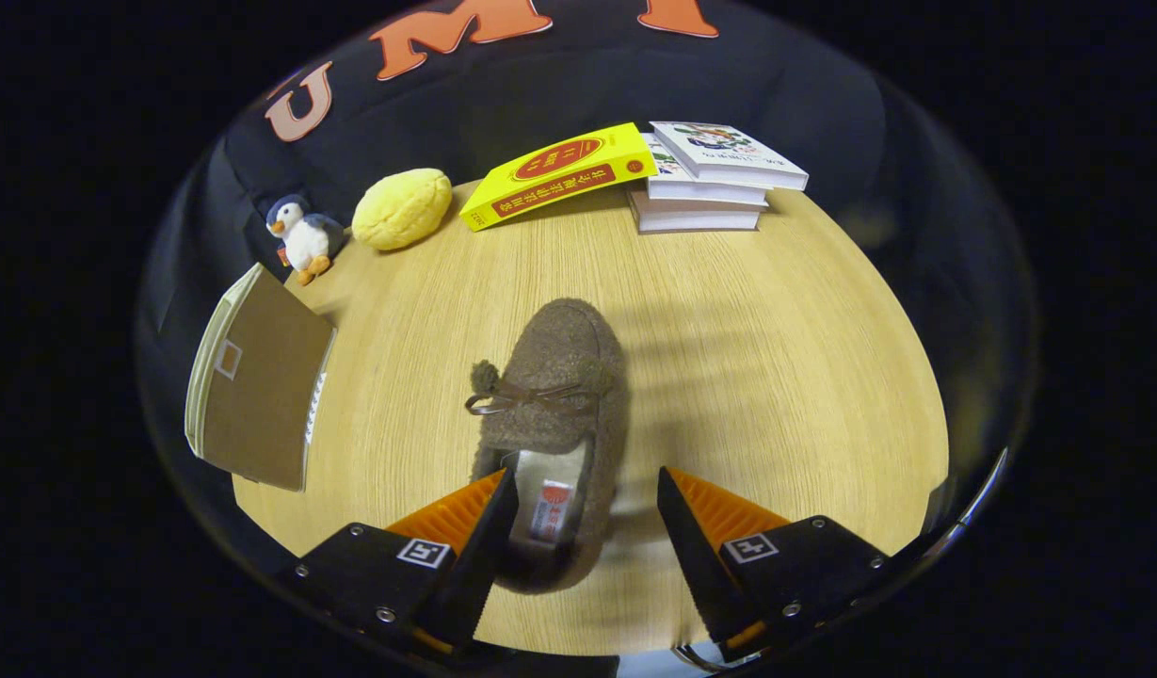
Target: Open the storage box then place both shoes into the box .Put the left shoe in first, then the right shoe, with the right side of both shoes facing outward in a uniform manner.
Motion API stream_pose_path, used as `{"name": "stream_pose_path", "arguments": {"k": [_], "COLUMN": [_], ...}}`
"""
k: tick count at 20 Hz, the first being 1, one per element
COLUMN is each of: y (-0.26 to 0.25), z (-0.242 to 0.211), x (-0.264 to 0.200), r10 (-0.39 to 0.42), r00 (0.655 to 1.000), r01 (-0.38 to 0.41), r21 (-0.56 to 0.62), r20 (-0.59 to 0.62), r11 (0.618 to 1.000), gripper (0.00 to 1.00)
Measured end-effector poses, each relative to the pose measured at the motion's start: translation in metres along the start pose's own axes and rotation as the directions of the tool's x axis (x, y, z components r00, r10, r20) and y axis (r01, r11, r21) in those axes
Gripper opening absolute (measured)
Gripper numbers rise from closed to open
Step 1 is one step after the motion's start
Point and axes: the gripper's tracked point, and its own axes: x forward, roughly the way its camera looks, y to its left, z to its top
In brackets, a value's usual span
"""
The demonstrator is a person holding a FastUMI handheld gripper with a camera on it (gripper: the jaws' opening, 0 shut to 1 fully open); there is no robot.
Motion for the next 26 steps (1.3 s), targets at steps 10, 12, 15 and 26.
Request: {"name": "stream_pose_path", "arguments": {"k": [10, 12, 15, 26], "y": [-0.008, 0.007, 0.037, 0.236], "z": [0.016, 0.014, 0.033, 0.11], "x": [0.041, 0.032, 0.001, -0.088], "r10": [-0.105, -0.071, -0.057, 0.084], "r00": [0.993, 0.997, 0.997, 0.988], "r01": [0.102, 0.068, 0.049, -0.085], "r21": [0.056, 0.121, 0.148, -0.002], "r20": [0.049, 0.024, 0.046, 0.128], "r11": [0.993, 0.99, 0.988, 0.996], "gripper": [0.18, 0.06, 0.04, 0.04]}}
